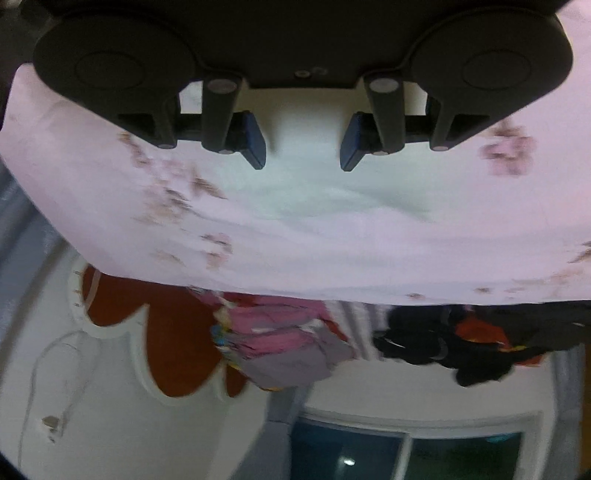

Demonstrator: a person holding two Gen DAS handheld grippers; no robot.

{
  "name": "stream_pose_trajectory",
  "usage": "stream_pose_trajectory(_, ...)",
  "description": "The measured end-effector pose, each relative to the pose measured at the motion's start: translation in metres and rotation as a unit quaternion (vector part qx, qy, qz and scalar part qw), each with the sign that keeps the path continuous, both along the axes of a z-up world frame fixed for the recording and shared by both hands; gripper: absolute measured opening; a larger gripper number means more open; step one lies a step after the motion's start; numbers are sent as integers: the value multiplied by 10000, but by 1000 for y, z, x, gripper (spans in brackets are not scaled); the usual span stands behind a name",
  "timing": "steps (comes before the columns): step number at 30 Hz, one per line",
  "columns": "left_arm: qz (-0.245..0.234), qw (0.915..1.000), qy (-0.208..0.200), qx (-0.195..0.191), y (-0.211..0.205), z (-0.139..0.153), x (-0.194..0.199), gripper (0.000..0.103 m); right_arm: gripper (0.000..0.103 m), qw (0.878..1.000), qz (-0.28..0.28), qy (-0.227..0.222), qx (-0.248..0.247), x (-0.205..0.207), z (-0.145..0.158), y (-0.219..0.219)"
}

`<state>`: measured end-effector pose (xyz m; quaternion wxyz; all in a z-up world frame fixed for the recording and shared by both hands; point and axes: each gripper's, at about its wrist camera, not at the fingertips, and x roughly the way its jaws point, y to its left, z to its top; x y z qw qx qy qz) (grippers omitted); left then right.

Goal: Fold small clothes

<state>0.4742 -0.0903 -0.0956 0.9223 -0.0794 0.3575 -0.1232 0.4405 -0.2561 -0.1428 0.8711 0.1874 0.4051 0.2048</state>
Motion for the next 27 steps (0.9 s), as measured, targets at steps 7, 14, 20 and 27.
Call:
stream_pose_trajectory(7,525,9981,253,192,47,-18,-10,43,40,9981,-9,314,527,26,-11,-4)
stream_pose_trajectory(14,602,9978,234,141,50,-18,-13,48,17,9968,-70,405,688,33,-9,-9)
stream_pose_trajectory(20,378,9991,170,63,40,-14,-21,52,16,9983,-180,26,550,5,10,-23)
stream_pose_trajectory(27,327,9986,417,29,30,-31,-19,59,16,9978,-385,265,467,9,-7,-35)
